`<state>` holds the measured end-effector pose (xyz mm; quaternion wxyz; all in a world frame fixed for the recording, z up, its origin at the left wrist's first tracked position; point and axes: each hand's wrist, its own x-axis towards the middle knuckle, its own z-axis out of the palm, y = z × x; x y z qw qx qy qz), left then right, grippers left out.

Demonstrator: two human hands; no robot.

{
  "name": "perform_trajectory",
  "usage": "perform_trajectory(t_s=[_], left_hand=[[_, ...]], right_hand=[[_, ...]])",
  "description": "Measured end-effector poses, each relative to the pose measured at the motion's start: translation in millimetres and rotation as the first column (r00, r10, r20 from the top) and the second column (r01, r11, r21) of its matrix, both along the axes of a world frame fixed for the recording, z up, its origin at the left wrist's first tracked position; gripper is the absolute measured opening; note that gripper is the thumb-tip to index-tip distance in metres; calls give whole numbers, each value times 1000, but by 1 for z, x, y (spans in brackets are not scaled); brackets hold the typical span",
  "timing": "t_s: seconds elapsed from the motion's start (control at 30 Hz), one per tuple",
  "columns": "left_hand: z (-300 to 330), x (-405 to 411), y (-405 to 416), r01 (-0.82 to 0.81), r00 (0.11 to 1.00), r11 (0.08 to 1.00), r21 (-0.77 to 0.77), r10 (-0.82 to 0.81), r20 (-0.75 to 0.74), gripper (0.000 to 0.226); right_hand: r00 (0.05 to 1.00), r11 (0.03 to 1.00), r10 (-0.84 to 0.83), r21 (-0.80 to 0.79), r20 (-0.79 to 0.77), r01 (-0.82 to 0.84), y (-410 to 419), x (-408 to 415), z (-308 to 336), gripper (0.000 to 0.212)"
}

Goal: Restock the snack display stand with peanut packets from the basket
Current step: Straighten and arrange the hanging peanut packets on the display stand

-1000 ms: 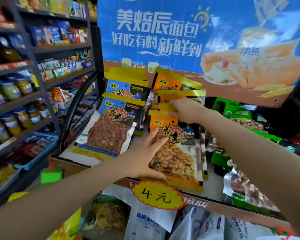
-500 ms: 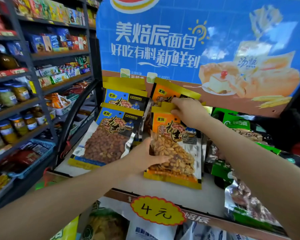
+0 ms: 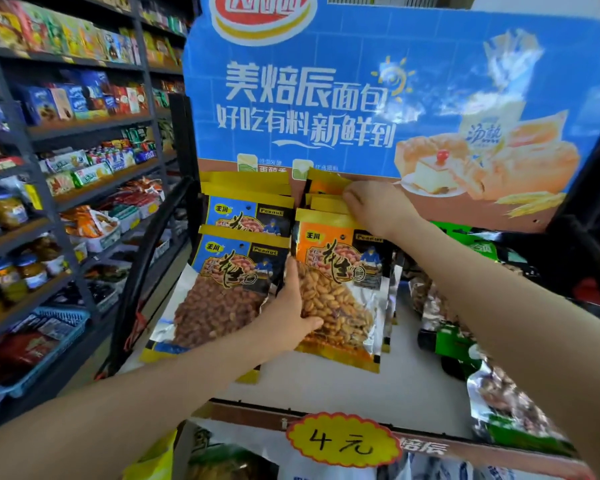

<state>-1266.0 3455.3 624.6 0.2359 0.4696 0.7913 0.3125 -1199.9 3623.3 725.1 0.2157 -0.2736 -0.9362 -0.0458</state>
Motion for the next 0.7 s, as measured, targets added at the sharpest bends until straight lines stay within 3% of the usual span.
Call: perform_trajectory(t_s=[0.13,0.23,0.33,0.4,0.47,0.53,0.6,0.63,0.7], left_hand=[[1,-1,0,28,998,1000,14,-29,50,104],[0,-2,1,29,998,999,23,-31,46,107],[-4,-6,3,41,999,999,18,-41,1,110],[-8,-8,5,46,999,999,-3,-46,9,111],[-12,-10,6,39,998,999,-1,-39,45,111],[-15,-11,8,29,997,1000,-1,-29,67,112],[-15,-11,9,28,996,1000,-12,-27,87,111],[-15,-10,8,28,995,999,-14,-27,92,110],[-15,-8,8,23,996,1000,-10,-22,86,108]], right_hand=[[999,994,-29,-102,-24,26,7,3,3,23],[975,952,-43,-305,-218,-26,12,8,2,17],[870,806,-146,-566,-471,-170,15,17,2,14],[841,794,-178,-580,-511,-185,16,19,0,14],[881,902,-159,-428,-445,-53,17,15,-4,17],[915,992,-128,-64,-382,112,13,12,-6,20],[935,950,44,303,-351,69,8,11,-9,20],[943,912,136,411,-303,1,5,11,-13,19],[979,914,144,399,-146,-75,0,7,-19,20]])
